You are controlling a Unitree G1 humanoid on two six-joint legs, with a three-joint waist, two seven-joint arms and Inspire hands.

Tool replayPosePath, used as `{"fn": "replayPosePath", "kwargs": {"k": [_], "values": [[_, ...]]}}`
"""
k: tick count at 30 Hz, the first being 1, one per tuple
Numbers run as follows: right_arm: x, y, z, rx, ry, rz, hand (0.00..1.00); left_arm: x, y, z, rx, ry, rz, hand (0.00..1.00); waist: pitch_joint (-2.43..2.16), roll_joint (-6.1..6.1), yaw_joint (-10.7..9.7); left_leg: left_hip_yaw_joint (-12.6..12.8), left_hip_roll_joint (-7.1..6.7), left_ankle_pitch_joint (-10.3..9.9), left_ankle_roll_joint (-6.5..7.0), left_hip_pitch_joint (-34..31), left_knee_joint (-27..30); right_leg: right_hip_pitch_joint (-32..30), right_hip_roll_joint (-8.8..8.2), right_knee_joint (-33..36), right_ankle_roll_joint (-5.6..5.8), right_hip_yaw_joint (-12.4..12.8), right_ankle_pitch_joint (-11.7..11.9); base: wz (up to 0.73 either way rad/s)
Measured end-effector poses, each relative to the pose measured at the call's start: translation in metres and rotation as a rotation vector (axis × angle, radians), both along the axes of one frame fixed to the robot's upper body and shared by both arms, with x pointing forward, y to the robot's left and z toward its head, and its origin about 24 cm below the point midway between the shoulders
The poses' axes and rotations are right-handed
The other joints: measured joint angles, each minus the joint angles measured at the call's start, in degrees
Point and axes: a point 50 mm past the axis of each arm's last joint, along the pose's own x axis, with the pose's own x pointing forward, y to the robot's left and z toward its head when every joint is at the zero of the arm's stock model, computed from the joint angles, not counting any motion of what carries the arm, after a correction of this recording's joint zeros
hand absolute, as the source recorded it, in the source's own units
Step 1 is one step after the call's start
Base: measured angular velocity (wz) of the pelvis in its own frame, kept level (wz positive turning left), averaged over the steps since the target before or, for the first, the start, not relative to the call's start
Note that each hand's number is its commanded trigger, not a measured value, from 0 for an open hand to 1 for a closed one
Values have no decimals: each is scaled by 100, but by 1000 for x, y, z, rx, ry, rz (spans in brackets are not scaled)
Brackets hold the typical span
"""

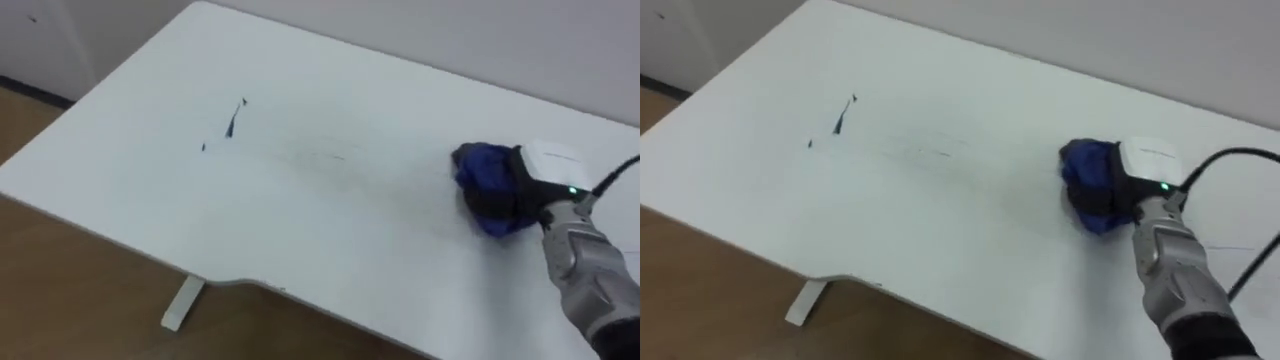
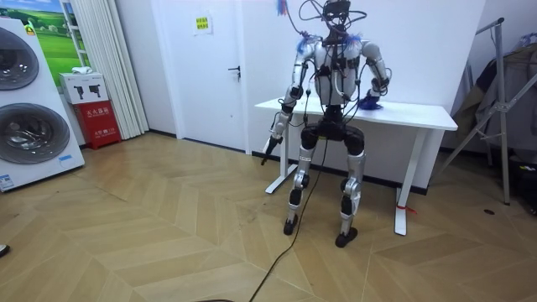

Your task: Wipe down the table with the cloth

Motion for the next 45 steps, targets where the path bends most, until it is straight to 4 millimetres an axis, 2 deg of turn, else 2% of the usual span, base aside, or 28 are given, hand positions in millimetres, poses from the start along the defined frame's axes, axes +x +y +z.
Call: {"fn": "replayPosePath", "kwargs": {"k": [1, 4, 7, 9, 12, 15, 16, 17, 18, 20, 21, 22, 23, 24, 26, 27, 29, 30, 32, 33, 35, 39, 42, 45], "values": [[7, 10, 6, 1, -3, 38, 100, 10, -2, 0, -5, -24, -13, 0, -4, 5, 105, -10, 1, 0, 0, -52, 15, -13, 8, -53, 2, -43, 32, 16], [22, 33, 19, 8, -17, 118, 100, 19, -1, 1, -8, -51, -25, 0, -10, 36, 416, -58, -5, 0, 2, -157, 23, -78, 6, -94, 8, -70, 67, 10], [30, 35, 22, 24, -7, 132, 100, 14, 4, 3, -2, -38, -23, 0, -15, 37, 635, -157, -16, 4, 8, -229, 22, -84, 5, -165, 23, -150, 82, 23], [30, 30, 18, 47, 17, 106, 100, 10, 6, 3, -2, -21, -17, 0, -16, 34, 667, -226, -16, 4, 8, -257, 26, -55, 3, -182, 23, -217, 82, 21], [27, 15, 10, 84, 34, 49, 100, 2, 6, 3, -14, 0, -6, 0, -11, 53, 472, -366, -33, 7, 12, -312, 73, 61, 4, -297, 39, -386, 91, 27], [11, -12, -6, 155, 36, -68, 100, 0, 9, 4, -12, 3, -6, 0, -20, 68, 144, -435, -65, 11, 19, -303, 119, 184, -2, -365, 64, -428, 105, 17], [-1, -26, -16, 183, 29, -134, 100, -2, 10, 5, -9, -2, 13, 0, -32, 93, 10, -434, -84, 12, 21, -296, 119, 190, -13, -374, 75, -420, 112, 4], [-17, -42, -26, 217, 13, -207, 100, -6, 13, 6, -3, -5, 31, 0, -93, 85, -188, -431, -109, 16, 28, -296, 117, 203, -34, -383, 93, -422, 122, 0], [-26, -50, -31, 231, 7, -246, 100, -10, 15, 7, 3, -5, 42, 0, -121, 85, -285, -418, -116, 16, 31, -282, 113, 221, -40, -399, 105, -420, 130, 0], [-67, -84, -49, 273, -12, -424, 100, -20, 25, 11, 39, -3, 83, 0, -181, 102, -647, -313, -124, 9, 44, -150, 92, 355, -41, -465, 129, -374, 146, -9], [-78, -94, -52, 271, -15, -465, 100, -20, 27, 12, 47, -3, 86, 0, -191, 109, -677, -290, -124, 7, 47, -105, 82, 377, -40, -465, 129, -347, 145, -22], [-99, -114, -55, 249, -8, -540, 100, -21, 31, 14, 56, -12, 101, 0, -235, 104, -763, -171, -120, 7, 48, -41, 82, 388, -39, -458, 129, -251, 145, -20], [-117, -134, -55, 223, 4, -615, 100, -21, 34, 16, 65, -21, 118, 0, -247, 118, -913, -124, -120, 5, 51, -12, 80, 416, -36, -464, 132, -194, 143, -15], [-126, -144, -55, 215, 7, -659, 100, -20, 35, 16, 69, -23, 117, 0, -247, 120, -977, -98, -121, 3, 65, 4, 78, 424, -30, -467, 136, -150, 138, -8], [-162, -174, -55, 200, 8, -820, 100, -18, 36, 17, 85, -40, 118, 0, -241, 132, -1107, -1, -116, -15, 114, 73, 74, 426, -13, -457, 135, 0, 138, -16], [-168, -179, -55, 201, 6, -850, 100, -18, 36, 17, 89, -42, 118, 0, -237, 125, -1128, 16, -113, -21, 124, 89, 65, 421, -11, -449, 135, 30, 138, -19], [-199, -192, -58, 203, 4, -973, 100, -20, 39, 19, 109, -53, 135, 0, -226, 77, -1311, 113, -102, -32, 140, 126, -6, 381, -4, -446, 130, 134, 142, -21], [-203, -195, -57, 201, 1, -989, 100, -21, 39, 19, 114, -54, 142, 0, -213, 44, -1320, 146, -100, -34, 142, 135, -32, 372, -3, -446, 130, 160, 145, -20], [-227, -205, -55, 185, 13, -1065, 100, -25, 41, 21, 138, -55, 156, 0, -214, 5, -1391, 187, -101, -38, 147, 149, -51, 370, 11, -454, 124, 204, 181, -11], [-232, -207, -56, 185, 15, -1086, 100, -27, 42, 21, 144, -53, 159, 0, -205, -25, -1421, 188, -101, -38, 148, 149, -56, 367, 12, -455, 123, 205, 183, 0], [-246, -209, -57, 188, 20, -1137, 100, -34, 42, 22, 154, -38, 164, 0, -225, -40, -1490, 197, -99, -37, 148, 176, -60, 375, 26, -467, 121, 220, 187, 0], [-250, -210, -56, 171, 29, -1140, 100, -37, 42, 22, 160, -34, 165, 0, -217, -60, -1484, 195, -98, -37, 148, 181, -90, 378, 32, -500, 126, 219, 190, 0], [-243, -210, -53, 114, 46, -1098, 100, -38, 42, 23, 160, -44, 157, 0, -209, -48, -1444, 197, -98, -38, 149, 194, -101, 398, 37, -533, 136, 220, 205, -1], [-212, -199, -47, 63, 59, -956, 100, -36, 39, 22, 148, -48, 142, 0, -157, 2, -1358, 223, -87, -38, 149, 195, -121, 357, 50, -477, 118, 280, 219, -15]]}}
